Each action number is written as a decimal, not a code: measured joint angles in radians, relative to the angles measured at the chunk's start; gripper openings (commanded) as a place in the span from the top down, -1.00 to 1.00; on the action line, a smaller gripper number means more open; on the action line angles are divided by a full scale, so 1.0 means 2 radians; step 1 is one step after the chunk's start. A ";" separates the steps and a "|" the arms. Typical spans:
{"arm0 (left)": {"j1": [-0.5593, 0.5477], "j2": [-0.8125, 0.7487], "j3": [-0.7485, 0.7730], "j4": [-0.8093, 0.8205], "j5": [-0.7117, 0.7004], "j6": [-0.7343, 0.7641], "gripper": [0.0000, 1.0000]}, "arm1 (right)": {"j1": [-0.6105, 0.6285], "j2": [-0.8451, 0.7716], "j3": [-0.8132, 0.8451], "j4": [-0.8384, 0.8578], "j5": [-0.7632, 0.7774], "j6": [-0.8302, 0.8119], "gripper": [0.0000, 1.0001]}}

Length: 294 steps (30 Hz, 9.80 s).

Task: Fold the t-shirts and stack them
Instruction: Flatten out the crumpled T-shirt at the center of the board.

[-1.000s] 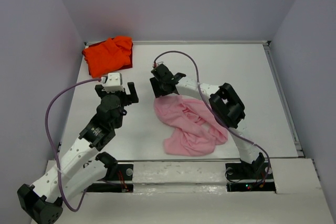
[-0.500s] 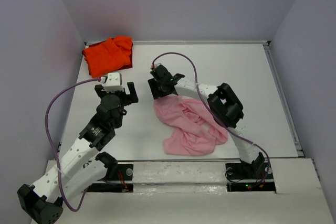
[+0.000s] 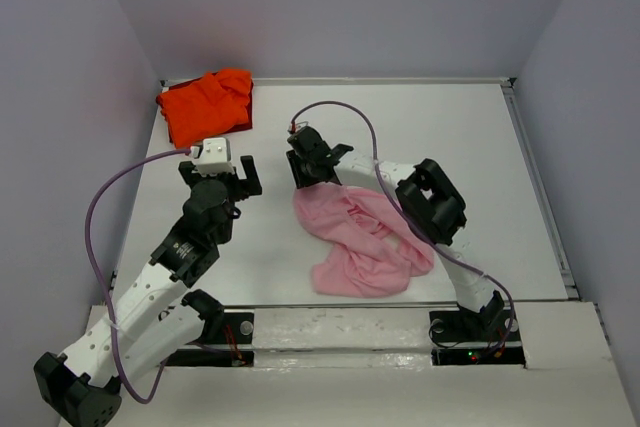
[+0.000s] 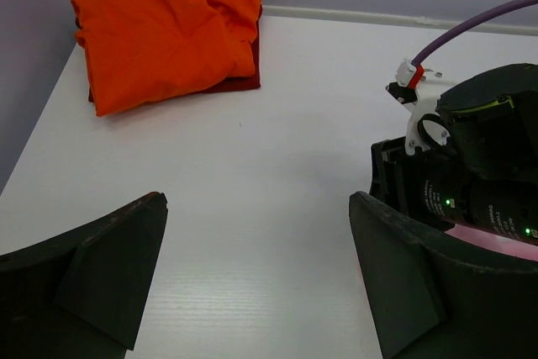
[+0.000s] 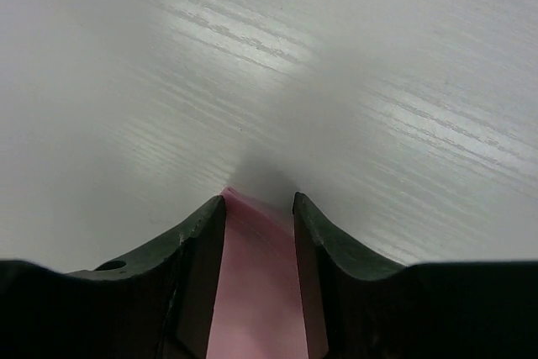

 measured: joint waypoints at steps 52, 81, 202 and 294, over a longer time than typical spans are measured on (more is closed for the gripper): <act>0.005 0.018 0.000 0.000 0.035 -0.006 -0.98 | -0.031 -0.224 0.221 -0.124 0.248 -0.207 1.00; 0.005 0.025 0.000 -0.001 0.029 -0.006 -0.98 | -0.031 -0.331 0.200 -0.115 0.020 -0.152 1.00; 0.019 0.044 0.014 -0.019 0.021 -0.026 -0.98 | -0.018 -0.517 -0.377 -0.268 0.332 0.079 1.00; 0.028 0.081 0.025 -0.035 0.048 -0.043 -0.98 | 0.049 -0.560 -0.487 -0.150 0.074 0.109 -0.19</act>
